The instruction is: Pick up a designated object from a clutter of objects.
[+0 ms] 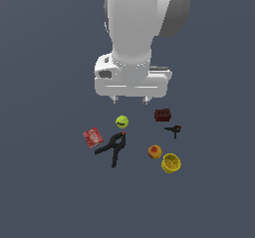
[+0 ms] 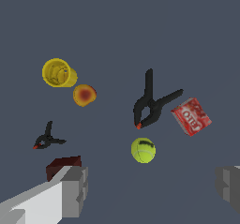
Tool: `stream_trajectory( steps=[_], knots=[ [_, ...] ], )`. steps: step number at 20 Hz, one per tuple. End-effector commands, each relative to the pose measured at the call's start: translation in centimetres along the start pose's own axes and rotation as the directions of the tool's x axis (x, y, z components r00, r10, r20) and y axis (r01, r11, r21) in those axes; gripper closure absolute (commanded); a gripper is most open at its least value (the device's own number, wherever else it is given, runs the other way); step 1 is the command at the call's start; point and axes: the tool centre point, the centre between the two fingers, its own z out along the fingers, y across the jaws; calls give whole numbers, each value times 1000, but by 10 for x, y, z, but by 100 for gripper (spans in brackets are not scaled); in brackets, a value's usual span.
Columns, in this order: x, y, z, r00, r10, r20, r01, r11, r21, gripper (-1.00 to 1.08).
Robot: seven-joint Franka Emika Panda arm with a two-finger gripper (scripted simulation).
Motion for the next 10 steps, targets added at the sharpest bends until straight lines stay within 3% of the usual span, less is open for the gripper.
stream_trajectory(
  steps=[1, 10],
  knots=[
    [10, -8, 8, 1000, 15, -1, -15, 1000, 2, -92],
    [58, -56, 55, 995, 102, -9, -102, 995, 7, -92]
  ],
)
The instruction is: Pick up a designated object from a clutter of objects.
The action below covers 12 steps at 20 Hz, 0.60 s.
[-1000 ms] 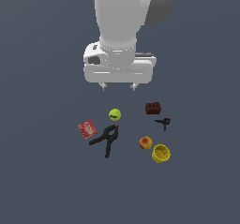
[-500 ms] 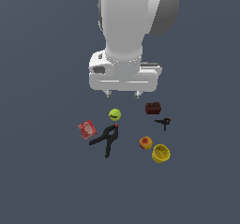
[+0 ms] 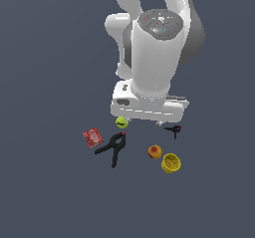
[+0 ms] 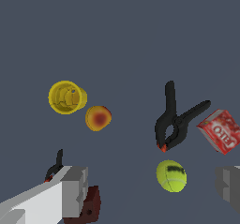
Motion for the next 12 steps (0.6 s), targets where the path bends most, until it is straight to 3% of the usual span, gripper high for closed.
stream_trajectory(
  steps=[1, 12],
  knots=[
    [12, -17, 17, 1000, 28, -3, -28, 1000, 1, -92],
    [50, -92, 101, 990, 141, -18, -141, 990, 0, -92]
  ],
)
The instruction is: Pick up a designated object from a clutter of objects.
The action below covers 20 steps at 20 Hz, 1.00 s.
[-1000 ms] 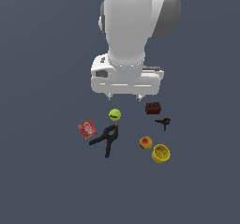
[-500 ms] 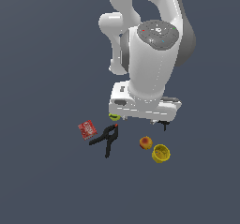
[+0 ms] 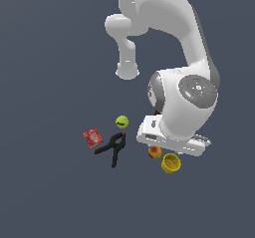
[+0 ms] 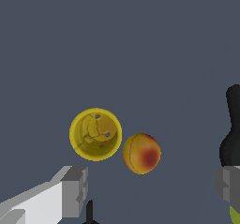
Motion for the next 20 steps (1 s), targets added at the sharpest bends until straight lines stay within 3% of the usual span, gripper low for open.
stream_trajectory(
  steps=[1, 10, 20],
  knots=[
    [3, -15, 18, 1000, 23, -5, -23, 1000, 0, -92],
    [6, -48, 58, 998, 68, -13, -68, 998, -2, -92],
    [5, -52, 70, 997, 72, -14, -72, 997, -3, -92]
  ],
)
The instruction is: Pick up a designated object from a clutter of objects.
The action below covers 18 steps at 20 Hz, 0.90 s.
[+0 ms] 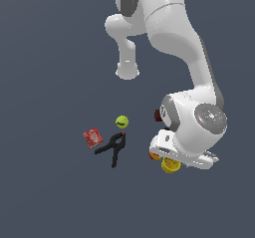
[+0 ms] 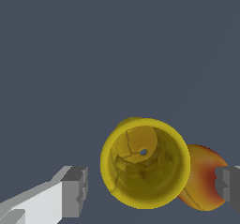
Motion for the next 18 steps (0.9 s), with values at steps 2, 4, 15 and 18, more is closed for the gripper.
stream_trajectory(
  steps=[2, 4, 15, 18],
  knots=[
    [0, 0, 12, 1000, 1, 1, -1, 1000, -1, -92],
    [-1, 0, 24, 1000, 2, 0, -2, 1000, 0, -92],
    [0, 0, 48, 1000, 3, 0, -3, 1000, 0, 108],
    [0, 0, 48, 1000, 3, 0, -3, 1000, 0, 108]
  ],
)
